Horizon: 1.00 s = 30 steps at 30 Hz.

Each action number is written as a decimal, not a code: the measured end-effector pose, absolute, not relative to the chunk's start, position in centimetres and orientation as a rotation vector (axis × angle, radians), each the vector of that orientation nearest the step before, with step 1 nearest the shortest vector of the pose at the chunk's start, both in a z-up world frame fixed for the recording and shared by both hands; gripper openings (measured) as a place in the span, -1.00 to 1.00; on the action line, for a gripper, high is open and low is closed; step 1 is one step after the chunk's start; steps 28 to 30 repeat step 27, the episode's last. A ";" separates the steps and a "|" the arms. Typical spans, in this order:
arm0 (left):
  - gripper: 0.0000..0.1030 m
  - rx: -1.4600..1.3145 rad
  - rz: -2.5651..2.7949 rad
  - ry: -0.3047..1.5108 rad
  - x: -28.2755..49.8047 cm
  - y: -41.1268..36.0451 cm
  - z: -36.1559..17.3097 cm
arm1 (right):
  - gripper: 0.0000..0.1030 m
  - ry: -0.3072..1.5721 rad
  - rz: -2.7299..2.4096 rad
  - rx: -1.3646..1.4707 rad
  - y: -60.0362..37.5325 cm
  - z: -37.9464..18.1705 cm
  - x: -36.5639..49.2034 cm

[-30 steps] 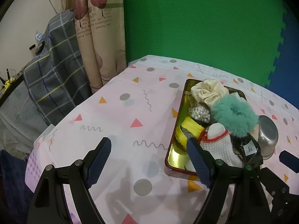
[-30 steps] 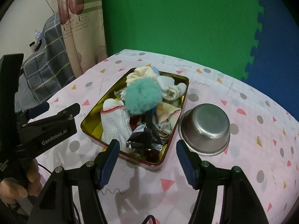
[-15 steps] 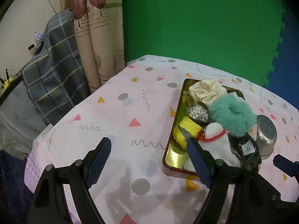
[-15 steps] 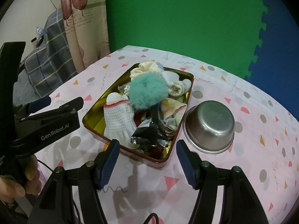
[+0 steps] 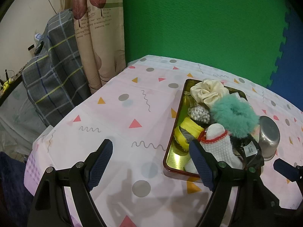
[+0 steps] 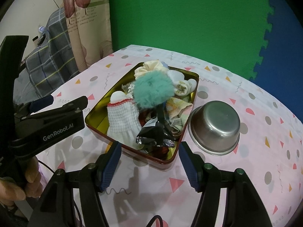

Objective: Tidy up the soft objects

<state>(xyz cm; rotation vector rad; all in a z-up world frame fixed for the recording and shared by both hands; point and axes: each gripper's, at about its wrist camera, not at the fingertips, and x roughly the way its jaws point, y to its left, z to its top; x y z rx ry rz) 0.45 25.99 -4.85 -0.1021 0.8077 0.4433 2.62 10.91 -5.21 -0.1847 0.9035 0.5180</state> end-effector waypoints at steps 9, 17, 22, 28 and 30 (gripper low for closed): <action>0.55 -0.102 0.438 0.812 0.5 25.8 -5.0 | 0.25 0.908 0.517 -0.186 11.0 -5.5 2.5; 0.55 -0.116 0.426 0.810 0.5 25.8 -5.2 | 0.25 0.911 0.522 -0.183 11.0 -5.6 2.5; 0.55 -0.120 0.420 0.809 0.4 25.9 -5.1 | 0.25 0.912 0.519 -0.183 10.9 -5.6 2.5; 0.55 -0.122 0.422 0.809 0.3 26.0 -4.9 | 0.25 0.910 0.518 -0.182 11.0 -5.7 2.4; 0.55 -0.122 0.422 0.809 0.3 26.0 -4.9 | 0.25 0.910 0.518 -0.182 11.0 -5.7 2.4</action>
